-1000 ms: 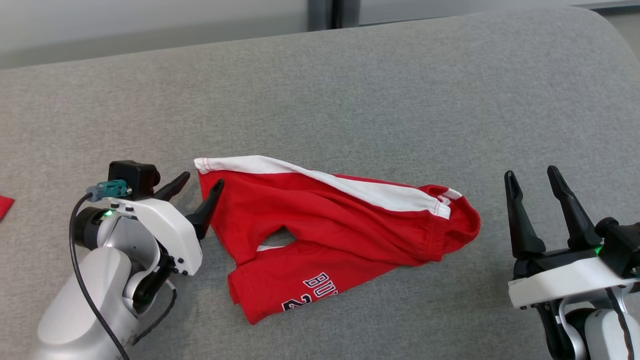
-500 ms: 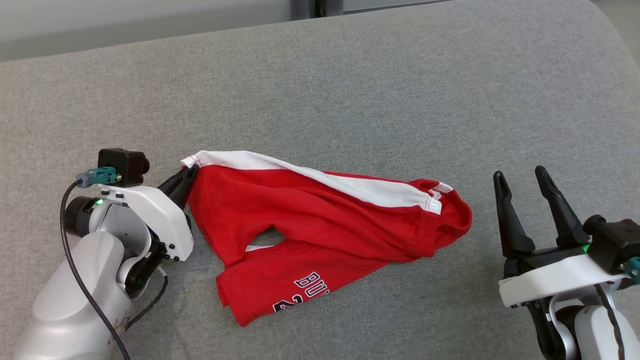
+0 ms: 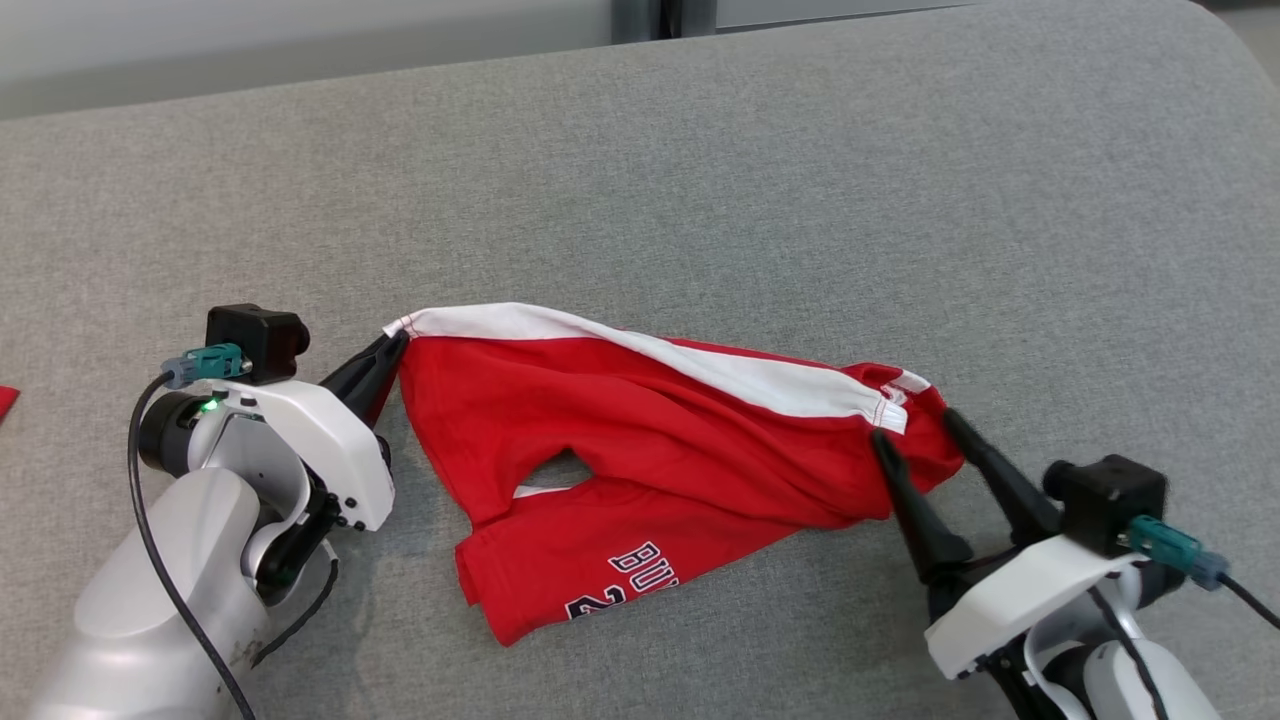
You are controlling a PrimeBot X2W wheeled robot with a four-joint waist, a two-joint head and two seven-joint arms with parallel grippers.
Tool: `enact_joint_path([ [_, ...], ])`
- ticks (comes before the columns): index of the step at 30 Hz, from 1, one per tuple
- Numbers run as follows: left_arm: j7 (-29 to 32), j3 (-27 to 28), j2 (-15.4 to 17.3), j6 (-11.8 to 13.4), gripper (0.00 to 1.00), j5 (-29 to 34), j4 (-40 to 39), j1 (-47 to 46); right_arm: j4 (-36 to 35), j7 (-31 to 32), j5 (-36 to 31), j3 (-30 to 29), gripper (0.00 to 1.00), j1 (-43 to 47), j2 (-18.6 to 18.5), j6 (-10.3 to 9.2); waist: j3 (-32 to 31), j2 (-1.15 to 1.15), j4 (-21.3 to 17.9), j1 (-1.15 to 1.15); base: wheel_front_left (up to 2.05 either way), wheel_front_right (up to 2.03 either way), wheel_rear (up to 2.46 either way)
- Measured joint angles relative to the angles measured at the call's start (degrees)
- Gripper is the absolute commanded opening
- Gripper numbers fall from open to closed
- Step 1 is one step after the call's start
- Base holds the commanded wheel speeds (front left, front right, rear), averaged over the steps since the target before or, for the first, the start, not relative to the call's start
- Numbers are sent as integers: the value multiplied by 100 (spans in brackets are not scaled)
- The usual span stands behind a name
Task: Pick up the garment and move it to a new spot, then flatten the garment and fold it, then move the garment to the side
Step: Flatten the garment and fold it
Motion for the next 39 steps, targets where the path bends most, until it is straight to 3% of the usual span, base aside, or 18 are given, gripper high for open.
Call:
enact_joint_path([
  [6, -115, -172, -15, 0, 0, -94, 98, -30, 303, 58, 269, 381, 100, -209, -97, 0, -25, 0, 89, 0, 0, 0, 0],
  [7, -126, -199, -16, 0, 0, -114, 115, -40, 355, 37, 318, 414, 87, -250, -101, 0, -31, 0, 105, 0, 0, 0, 0],
  [8, -148, -224, -16, -1, 0, -131, 130, -52, 396, 14, 358, 453, 45, -288, -109, 0, -41, 0, 118, 0, 0, 0, 0],
  [10, -199, -274, -16, -1, 0, -166, 155, -81, 471, -33, 472, 520, 0, -369, -119, 0, -54, 0, 148, 0, 0, 0, 0],
  [18, -669, -253, 64, 4, 0, -213, -5, -148, 313, -431, 548, 497, 0, -653, -348, 0, -113, 0, 230, 0, 0, 0, 0],
  [23, -1034, -12, 240, 247, 0, -157, -525, -267, -105, -590, 447, 269, 0, -999, -539, 0, -240, 0, 267, 0, 0, 0, 0],
  [30, -1303, 409, 567, 886, 0, -16, -1916, -288, -832, -563, 393, 26, 0, -1484, -719, 1, -438, 0, 358, 0, 0, 0, 0],
  [33, -1228, 633, 777, 1452, 0, 82, -2840, -214, -1177, -517, 399, -204, 0, -1656, -748, 1, -553, 0, 403, 0, 0, 0, 0],
  [39, -1145, 945, 1091, 2165, 0, 290, -4205, 11, -1539, -412, 399, -442, 0, -1668, -666, 1, -750, 0, 465, 0, 0, 0, 0],
])
